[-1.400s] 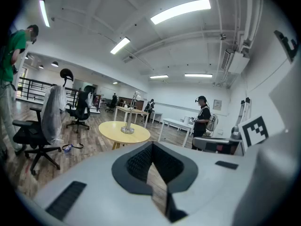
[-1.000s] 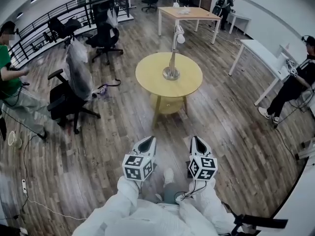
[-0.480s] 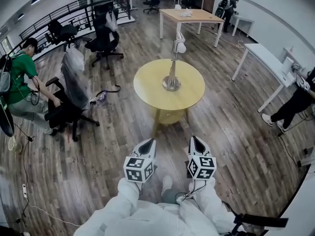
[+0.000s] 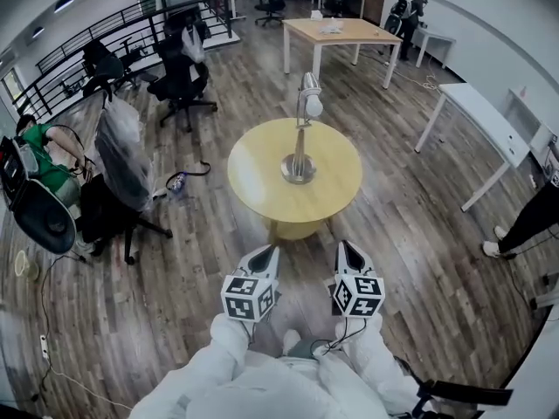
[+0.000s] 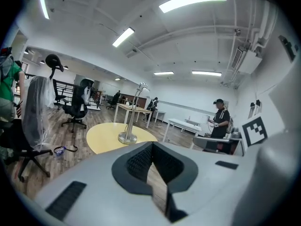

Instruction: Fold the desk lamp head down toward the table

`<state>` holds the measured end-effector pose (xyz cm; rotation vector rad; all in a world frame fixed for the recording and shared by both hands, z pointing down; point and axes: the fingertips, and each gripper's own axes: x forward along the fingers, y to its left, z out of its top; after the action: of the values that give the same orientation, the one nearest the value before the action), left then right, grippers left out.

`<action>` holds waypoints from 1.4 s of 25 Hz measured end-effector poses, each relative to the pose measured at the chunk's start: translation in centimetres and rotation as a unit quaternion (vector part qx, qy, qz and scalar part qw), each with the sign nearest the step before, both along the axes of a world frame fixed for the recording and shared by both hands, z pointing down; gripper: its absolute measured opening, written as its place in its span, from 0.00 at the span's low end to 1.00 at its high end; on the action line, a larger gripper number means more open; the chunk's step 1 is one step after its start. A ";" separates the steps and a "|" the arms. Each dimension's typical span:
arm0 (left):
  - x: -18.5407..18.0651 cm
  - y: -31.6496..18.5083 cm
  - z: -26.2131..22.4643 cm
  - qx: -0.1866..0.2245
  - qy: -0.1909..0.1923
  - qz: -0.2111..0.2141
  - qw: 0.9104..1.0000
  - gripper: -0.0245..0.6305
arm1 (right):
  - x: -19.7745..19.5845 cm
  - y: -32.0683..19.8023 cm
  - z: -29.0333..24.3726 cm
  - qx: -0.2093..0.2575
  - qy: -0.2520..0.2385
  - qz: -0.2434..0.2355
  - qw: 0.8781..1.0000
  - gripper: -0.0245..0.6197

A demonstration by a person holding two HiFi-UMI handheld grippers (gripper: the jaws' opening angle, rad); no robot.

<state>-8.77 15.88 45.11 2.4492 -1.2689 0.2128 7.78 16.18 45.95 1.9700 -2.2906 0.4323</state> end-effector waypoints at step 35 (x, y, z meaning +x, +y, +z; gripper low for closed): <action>3.8 -17.4 1.5 -0.008 -0.006 -0.002 1.000 0.04 | 4.3 -16.6 2.8 -0.025 -0.007 -0.003 1.000 0.06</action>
<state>-4.93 -1.56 46.56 2.4354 -1.2736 0.2348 12.09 -0.41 48.75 1.9430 -2.2702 0.4989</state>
